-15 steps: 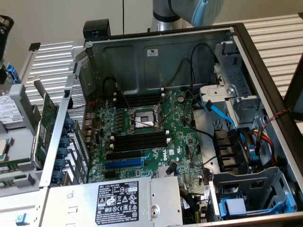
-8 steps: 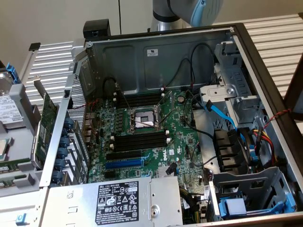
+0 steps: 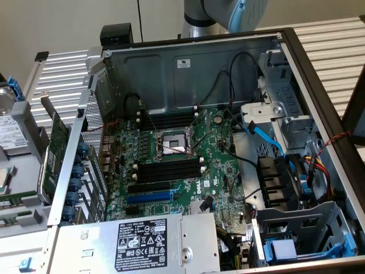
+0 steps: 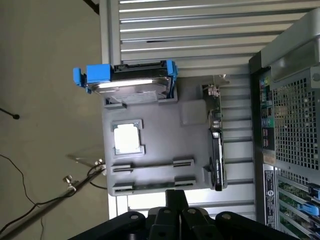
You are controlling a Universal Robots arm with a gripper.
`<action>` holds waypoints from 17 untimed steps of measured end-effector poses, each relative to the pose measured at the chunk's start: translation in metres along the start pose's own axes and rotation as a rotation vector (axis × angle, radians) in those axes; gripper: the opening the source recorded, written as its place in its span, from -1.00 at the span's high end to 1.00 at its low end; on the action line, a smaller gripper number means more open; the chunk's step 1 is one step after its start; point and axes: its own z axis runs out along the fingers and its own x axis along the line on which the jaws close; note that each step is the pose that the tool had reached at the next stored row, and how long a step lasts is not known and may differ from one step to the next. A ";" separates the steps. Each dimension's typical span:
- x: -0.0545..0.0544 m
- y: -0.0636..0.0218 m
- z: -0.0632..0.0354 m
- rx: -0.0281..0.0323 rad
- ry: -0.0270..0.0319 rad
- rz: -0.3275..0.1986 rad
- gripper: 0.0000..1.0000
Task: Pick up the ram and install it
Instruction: 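Reach for the ram, then pick up the ram and move it above insertion slot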
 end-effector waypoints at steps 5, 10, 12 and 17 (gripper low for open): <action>0.005 -0.0006 0.0002 0.0004 0.0050 0.000 0.79; 0.005 -0.0006 0.0002 0.0004 0.0052 0.000 0.79; 0.006 -0.0006 0.0002 0.0004 0.0054 -0.003 0.79; 0.006 -0.0007 0.0004 0.0011 0.0095 -0.091 0.79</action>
